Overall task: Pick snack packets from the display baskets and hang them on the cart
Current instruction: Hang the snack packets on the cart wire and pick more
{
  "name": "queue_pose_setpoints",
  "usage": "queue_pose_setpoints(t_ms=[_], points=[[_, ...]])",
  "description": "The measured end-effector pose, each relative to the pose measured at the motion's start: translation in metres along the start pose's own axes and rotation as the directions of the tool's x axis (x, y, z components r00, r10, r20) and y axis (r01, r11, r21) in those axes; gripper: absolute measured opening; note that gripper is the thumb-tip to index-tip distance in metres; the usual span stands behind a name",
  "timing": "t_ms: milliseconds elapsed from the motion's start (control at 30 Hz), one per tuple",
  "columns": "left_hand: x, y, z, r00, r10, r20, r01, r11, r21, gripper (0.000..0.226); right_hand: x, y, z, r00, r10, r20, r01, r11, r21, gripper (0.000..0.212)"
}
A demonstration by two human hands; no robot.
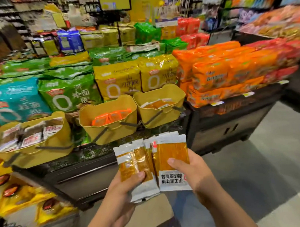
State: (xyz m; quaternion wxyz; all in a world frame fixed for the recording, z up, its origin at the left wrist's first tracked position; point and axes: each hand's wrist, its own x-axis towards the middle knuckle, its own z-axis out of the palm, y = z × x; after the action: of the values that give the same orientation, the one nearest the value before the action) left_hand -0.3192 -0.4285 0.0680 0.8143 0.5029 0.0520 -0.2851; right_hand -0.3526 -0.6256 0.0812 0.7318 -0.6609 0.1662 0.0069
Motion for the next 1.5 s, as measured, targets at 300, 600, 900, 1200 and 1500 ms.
queue_pose_setpoints(t_ms=[300, 600, 900, 1200, 1500], points=[[0.108, 0.03, -0.003, 1.0, -0.007, 0.029, 0.006, 1.0, 0.016, 0.074, 0.092, -0.011, -0.013, 0.999, 0.053, 0.003, -0.052, 0.965, 0.255, 0.049], [0.244, 0.108, 0.003, 0.976, 0.057, 0.209, -0.076, 0.993, 0.087, 0.054, 0.22, -0.069, -0.008, 0.986, -0.045, -0.162, 0.08, 0.974, 0.213, 0.038], [0.327, 0.156, -0.017, 0.987, 0.109, 0.115, -0.124, 0.983, 0.134, 0.112, 0.314, -0.085, -0.011, 0.995, 0.077, -0.069, -0.047, 0.931, 0.363, 0.037], [0.368, 0.161, -0.022, 0.957, 0.133, -0.259, -0.154, 0.986, -0.065, 0.152, 0.427, -0.107, -0.09, 0.977, 0.211, 0.025, -0.207, 0.973, -0.104, 0.02], [0.378, 0.148, 0.004, 0.893, 0.345, -0.29, -0.352, 0.936, 0.031, 0.035, 0.486, -0.067, -0.024, 0.892, 0.376, 0.251, 0.074, 0.427, -0.901, 0.045]])
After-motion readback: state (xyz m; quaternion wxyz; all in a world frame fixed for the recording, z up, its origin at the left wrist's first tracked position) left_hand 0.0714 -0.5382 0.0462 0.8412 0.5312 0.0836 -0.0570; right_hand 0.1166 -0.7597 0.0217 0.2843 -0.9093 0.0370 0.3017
